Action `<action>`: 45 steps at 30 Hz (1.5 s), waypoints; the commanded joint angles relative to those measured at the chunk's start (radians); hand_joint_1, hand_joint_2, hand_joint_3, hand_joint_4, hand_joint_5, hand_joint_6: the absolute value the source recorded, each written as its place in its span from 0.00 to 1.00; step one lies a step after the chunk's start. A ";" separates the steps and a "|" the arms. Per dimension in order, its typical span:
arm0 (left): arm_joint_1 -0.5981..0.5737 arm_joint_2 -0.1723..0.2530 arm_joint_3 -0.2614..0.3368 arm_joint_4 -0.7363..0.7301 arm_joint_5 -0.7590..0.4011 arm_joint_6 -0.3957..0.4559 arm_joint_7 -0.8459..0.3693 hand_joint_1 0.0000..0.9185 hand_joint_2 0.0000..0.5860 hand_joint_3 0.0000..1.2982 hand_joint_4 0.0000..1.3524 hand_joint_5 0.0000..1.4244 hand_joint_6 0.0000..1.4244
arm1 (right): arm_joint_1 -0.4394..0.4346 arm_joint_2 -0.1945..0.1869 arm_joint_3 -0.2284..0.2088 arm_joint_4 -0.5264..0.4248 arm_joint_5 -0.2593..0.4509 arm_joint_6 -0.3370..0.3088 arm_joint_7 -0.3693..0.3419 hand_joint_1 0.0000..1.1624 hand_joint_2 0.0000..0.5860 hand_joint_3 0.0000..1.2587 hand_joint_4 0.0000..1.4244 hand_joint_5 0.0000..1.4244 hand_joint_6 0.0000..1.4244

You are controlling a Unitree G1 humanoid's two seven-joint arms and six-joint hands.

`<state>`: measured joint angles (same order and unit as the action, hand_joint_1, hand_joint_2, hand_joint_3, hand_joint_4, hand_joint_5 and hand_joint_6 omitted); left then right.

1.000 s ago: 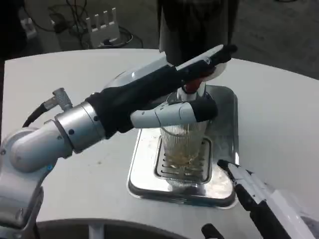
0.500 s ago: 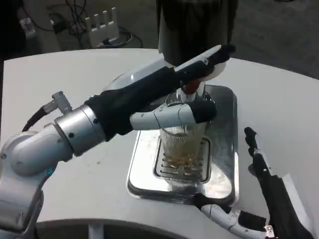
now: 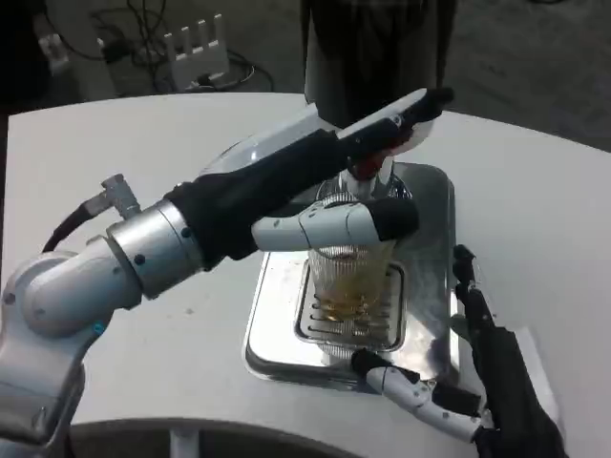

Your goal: Grasp the cup under the faucet to collect the drink, then remove the cup.

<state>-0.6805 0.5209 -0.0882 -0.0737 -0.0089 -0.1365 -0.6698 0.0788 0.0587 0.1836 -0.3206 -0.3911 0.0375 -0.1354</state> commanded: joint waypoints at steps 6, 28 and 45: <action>0.005 0.009 -0.025 0.015 0.017 -0.001 -0.021 0.00 0.00 0.00 0.00 0.00 0.00 | -0.077 0.050 0.026 0.071 0.032 0.032 -0.054 0.72 0.27 0.00 0.01 0.01 0.06; 0.001 0.012 -0.018 0.036 0.011 -0.001 -0.018 0.00 0.00 0.00 0.00 0.00 0.00 | -0.323 0.069 0.030 0.314 0.075 0.046 -0.179 0.71 0.28 0.00 0.01 0.02 0.07; -0.011 0.011 -0.017 0.064 0.008 -0.010 -0.014 0.00 0.00 0.00 0.00 0.00 0.00 | -0.420 0.093 0.029 0.430 0.075 0.037 -0.251 0.71 0.29 0.01 0.02 0.03 0.07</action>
<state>-0.7037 0.5287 -0.0901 -0.0324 -0.0145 -0.1594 -0.6692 -0.3272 0.0883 0.2130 0.0812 -0.3241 0.0750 -0.3632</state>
